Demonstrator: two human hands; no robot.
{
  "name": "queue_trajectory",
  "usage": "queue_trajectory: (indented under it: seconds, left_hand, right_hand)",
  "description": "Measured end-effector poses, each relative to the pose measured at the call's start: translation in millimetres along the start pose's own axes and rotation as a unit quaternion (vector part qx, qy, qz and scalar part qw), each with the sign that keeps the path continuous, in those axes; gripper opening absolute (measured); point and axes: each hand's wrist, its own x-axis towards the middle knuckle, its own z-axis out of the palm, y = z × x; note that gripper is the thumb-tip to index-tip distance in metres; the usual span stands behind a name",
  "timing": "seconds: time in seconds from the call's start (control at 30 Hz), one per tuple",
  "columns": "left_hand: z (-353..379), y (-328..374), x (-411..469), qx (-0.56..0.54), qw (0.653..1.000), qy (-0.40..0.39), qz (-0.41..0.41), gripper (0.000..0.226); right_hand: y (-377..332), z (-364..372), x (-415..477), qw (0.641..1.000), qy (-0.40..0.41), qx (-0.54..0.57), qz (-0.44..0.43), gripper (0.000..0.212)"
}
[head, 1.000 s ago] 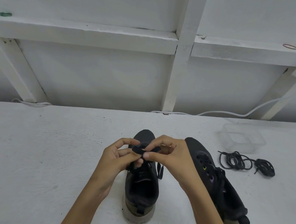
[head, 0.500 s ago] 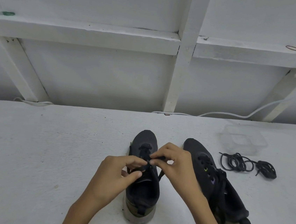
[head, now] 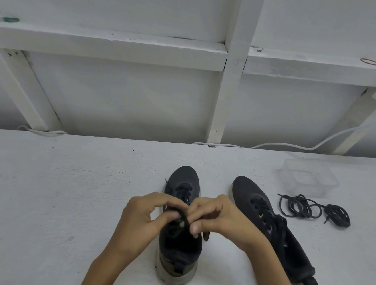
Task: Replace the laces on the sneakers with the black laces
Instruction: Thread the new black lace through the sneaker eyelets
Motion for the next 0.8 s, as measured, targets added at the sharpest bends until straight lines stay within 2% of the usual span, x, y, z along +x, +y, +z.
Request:
queue_trajectory:
  seconds: [0.03, 0.17, 0.23, 0.33, 0.4, 0.5, 0.57, 0.63, 0.8]
  left_hand:
    - [-1, -1, 1, -0.006, 1.0, 0.014, 0.001, 0.035]
    - [-7, -6, 0, -0.022, 0.999, 0.023, 0.039, 0.042]
    - [-5, -1, -4, -0.084, 0.996, 0.005, 0.032, 0.038]
    - [2, 2, -8, -0.112, 0.992, 0.036, 0.04, 0.021]
    - [2, -1, -8, -0.116, 0.991, 0.06, 0.041, 0.013]
    - [-3, -6, -6, -0.161, 0.982, 0.1, -0.025, 0.012]
    - [-9, -13, -4, -0.179, 0.971, 0.142, -0.074, 0.018]
    - [-18, -25, -3, -0.187, 0.96, 0.171, -0.118, 0.014]
    - [-36, -57, -7, -0.161, 0.95, 0.176, -0.203, 0.005]
  right_hand:
    - [0, -1, 0, 0.999, 0.012, 0.036, -0.009, 0.006]
    - [7, 0, 3, 0.993, 0.047, 0.106, -0.034, 0.033]
    - [9, 1, 5, 0.991, 0.053, 0.116, -0.04, 0.032]
    - [7, 3, 6, 0.991, 0.059, 0.114, -0.035, 0.032]
    - [4, 4, 5, 0.993, 0.076, 0.088, -0.029, 0.027]
    - [0, 0, 4, 0.989, 0.14, 0.038, -0.013, 0.014]
    - [1, -9, 0, 0.983, 0.183, 0.005, 0.01, 0.013]
    - [5, -20, -5, 0.975, 0.211, -0.059, 0.041, 0.012]
    - [16, -32, -17, 0.94, 0.244, -0.21, 0.113, 0.017]
